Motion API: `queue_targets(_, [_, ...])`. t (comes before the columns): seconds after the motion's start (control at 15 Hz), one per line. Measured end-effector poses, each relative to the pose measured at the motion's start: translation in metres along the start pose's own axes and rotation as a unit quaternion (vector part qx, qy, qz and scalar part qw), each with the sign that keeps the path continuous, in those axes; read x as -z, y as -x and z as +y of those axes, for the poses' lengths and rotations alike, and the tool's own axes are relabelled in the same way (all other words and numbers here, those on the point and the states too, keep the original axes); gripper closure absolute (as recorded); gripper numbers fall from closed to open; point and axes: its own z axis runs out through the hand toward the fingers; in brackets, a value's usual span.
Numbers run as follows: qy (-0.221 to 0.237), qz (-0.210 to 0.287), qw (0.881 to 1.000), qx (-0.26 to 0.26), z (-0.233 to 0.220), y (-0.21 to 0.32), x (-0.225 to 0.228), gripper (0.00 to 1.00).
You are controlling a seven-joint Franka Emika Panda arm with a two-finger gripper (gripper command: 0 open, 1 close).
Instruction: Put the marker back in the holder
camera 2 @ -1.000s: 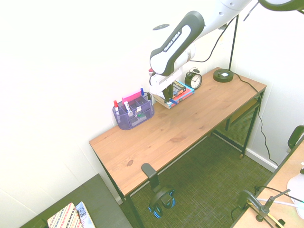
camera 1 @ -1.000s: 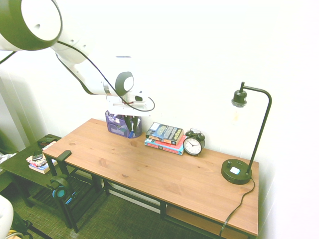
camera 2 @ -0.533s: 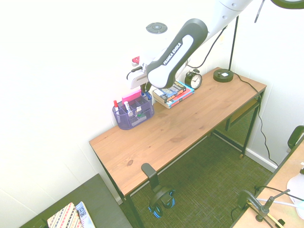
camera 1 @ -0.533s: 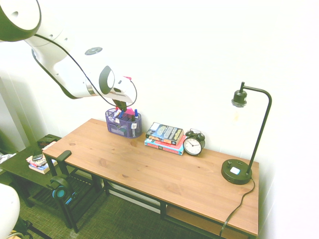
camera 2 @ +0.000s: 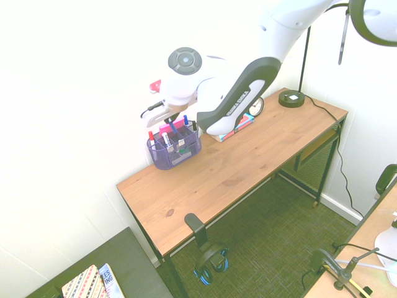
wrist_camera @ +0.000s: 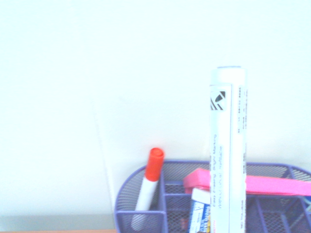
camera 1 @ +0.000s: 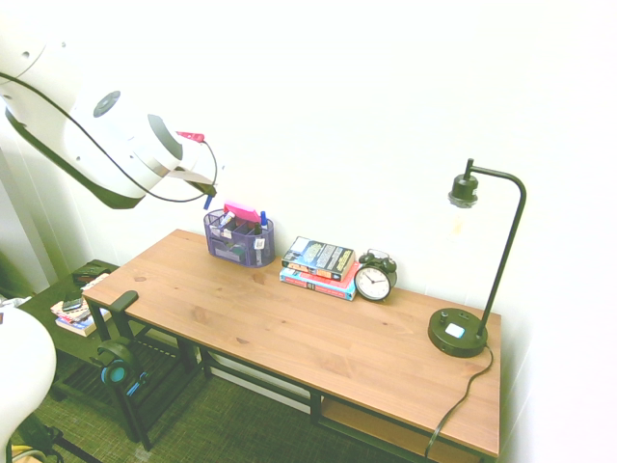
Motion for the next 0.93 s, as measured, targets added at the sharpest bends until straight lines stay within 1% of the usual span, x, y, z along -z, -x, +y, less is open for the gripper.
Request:
queue_targets(0.07, [0.001, 0.006, 1.000, 0.002, -0.006, 0.004, -0.007, 1.00])
queue_targets(0.33, [-0.001, 0.031, 0.999, -0.019, -0.029, -0.007, -0.045, 1.00])
queue_targets(0.47, [0.000, 0.039, 0.999, -0.023, -0.035, -0.003, -0.061, 1.00])
queue_targets(0.93, [0.016, 0.039, 0.999, -0.021, -0.037, 0.009, -0.082, 1.00])
